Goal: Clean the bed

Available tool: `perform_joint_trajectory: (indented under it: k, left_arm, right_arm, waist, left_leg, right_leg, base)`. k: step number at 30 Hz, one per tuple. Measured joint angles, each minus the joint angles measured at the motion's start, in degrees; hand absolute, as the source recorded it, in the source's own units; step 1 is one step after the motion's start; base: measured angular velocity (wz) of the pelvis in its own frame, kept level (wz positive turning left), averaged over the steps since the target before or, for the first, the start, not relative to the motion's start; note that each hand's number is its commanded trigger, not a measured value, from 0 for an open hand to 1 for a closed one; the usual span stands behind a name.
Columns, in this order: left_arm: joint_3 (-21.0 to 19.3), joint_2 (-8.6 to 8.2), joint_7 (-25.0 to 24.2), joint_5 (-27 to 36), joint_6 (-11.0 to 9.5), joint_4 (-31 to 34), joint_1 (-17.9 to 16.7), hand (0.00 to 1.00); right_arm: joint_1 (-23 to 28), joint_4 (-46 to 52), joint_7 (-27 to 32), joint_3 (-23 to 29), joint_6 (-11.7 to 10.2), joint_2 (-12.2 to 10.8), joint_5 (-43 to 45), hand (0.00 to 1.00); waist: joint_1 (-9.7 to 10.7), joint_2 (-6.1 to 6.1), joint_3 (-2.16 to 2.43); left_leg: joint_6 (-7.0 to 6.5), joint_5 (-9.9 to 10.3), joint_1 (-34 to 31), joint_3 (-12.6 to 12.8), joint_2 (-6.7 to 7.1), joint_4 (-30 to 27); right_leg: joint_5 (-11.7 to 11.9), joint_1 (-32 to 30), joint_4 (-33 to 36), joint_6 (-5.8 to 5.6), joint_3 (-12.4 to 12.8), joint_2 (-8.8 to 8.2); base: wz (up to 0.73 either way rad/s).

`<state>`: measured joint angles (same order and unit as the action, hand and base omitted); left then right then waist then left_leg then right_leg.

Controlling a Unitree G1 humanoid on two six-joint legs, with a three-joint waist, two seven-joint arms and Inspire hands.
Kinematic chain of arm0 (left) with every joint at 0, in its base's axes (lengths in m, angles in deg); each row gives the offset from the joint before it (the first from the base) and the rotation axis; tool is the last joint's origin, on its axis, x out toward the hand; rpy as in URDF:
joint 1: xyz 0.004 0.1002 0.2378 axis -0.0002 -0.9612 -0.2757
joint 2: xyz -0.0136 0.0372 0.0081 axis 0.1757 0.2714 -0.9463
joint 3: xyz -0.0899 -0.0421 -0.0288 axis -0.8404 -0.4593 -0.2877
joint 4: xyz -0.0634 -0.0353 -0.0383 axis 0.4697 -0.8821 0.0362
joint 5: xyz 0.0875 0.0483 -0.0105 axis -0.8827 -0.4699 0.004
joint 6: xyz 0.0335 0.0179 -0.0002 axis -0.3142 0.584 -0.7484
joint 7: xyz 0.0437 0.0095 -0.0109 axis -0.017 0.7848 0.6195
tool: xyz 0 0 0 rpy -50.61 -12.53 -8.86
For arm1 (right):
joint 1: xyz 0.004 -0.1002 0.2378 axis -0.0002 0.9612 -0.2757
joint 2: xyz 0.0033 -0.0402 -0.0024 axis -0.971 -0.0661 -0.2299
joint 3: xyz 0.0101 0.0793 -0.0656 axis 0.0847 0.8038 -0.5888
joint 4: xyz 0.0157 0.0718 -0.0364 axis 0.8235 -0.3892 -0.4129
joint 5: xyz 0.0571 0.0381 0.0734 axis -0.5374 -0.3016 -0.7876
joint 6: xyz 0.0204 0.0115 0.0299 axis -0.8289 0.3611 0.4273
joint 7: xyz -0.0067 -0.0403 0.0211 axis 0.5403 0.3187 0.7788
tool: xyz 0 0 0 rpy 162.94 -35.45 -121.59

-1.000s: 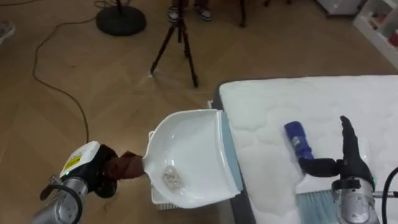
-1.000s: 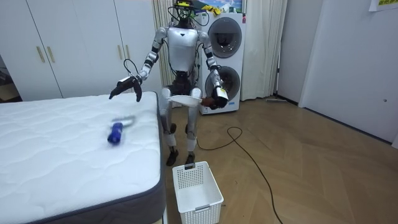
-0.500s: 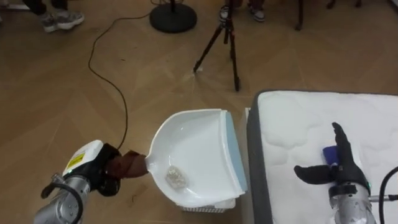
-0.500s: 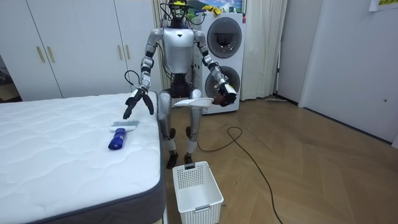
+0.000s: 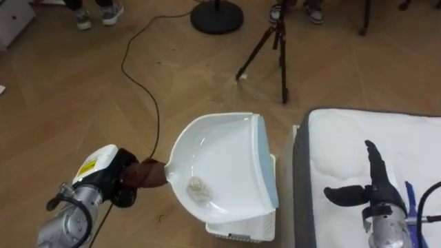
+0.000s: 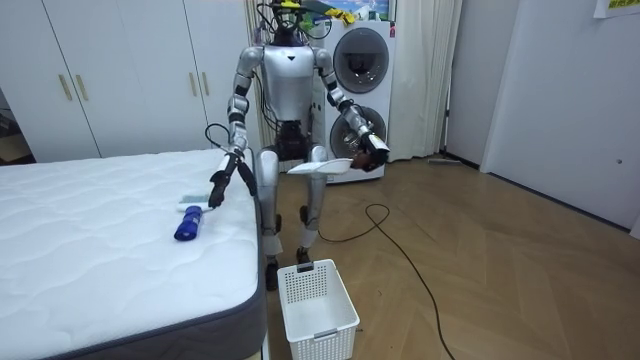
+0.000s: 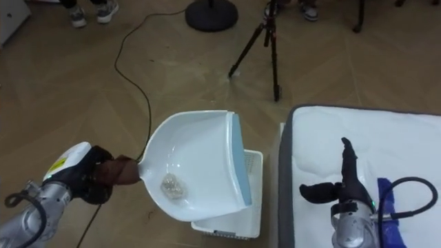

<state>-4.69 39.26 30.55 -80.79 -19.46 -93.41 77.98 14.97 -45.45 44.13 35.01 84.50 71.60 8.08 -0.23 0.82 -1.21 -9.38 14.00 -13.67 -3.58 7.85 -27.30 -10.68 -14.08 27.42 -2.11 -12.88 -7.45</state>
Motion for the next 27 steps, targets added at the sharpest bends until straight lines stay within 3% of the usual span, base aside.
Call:
perform_joint_trajectory:
  k: [7,11,16,21,26,27]
  left_arm:
    - [0.71,0.43,1.04,-1.56,-1.25,-4.91,2.44,1.0]
    - [1.11,2.16,1.69,-1.55,-1.87,-8.44,3.97,1.0]
    - [1.3,5.2,3.36,-4.16,-3.86,-12.69,7.34,1.0]
    - [3.3,6.97,6.3,-5.14,-4.24,-16.77,11.22,1.0]
    - [4.55,6.99,7.62,-5.71,-4.2,-19.1,13.64,1.0]
    - [5.85,6.99,7.69,-6.03,-4.15,-20.19,15.02,1.0]
  right_arm:
    - [-2.94,0.01,0.09,-0.05,-2.36,0.15,-2.24,0.0]
    - [-4.58,-1.68,0.81,-0.08,-4.93,0.02,-2.42,0.0]
    - [-6.77,-4.63,0.77,0.01,-7.89,0.09,-1.29,0.0]
    - [-7.03,-6.62,0.79,0.01,-8.92,0.2,-0.97,0.0]
    - [-7.52,-6.68,0.88,0.0,-9.32,0.29,-1.17,0.0]
    - [-7.59,-6.72,1.13,0.0,-9.32,0.3,-1.49,0.0]
  waist:
    - [-0.08,0.39,-0.18]
    - [0.42,1.31,-0.67]
    - [2.0,3.52,-1.28]
    - [3.17,4.16,-1.17]
    - [3.83,4.44,-1.2]
    - [4.13,4.85,-1.4]
  left_leg:
    - [0.31,0.17,-0.63,0.04,-0.45,0.99]
    - [0.31,0.17,-2.88,-0.23,-0.41,0.33]
    - [0.3,0.13,-7.03,0.14,0.0,-0.87]
    - [0.3,0.12,-9.27,1.6,0.2,-1.12]
    - [0.29,0.12,-12.41,3.49,0.17,-1.72]
    - [0.29,0.12,-12.88,3.51,0.12,-2.14]
  right_leg:
    - [-0.42,-0.7,-0.81,0.18,-0.13,0.44]
    - [-0.42,-2.55,-0.87,0.18,-0.19,0.5]
    - [-0.57,-7.23,1.43,0.17,-0.28,-0.48]
    - [-1.08,-11.19,4.71,0.44,0.2,-1.67]
    - [-1.42,-14.96,5.76,0.88,0.07,-2.21]
    - [-1.42,-15.14,5.72,0.88,0.04,-2.16]
  base:
    - [0.04]
    - [0.04]
    - [0.0]
    - [-0.07]
    - [-0.17]
    - [0.0]
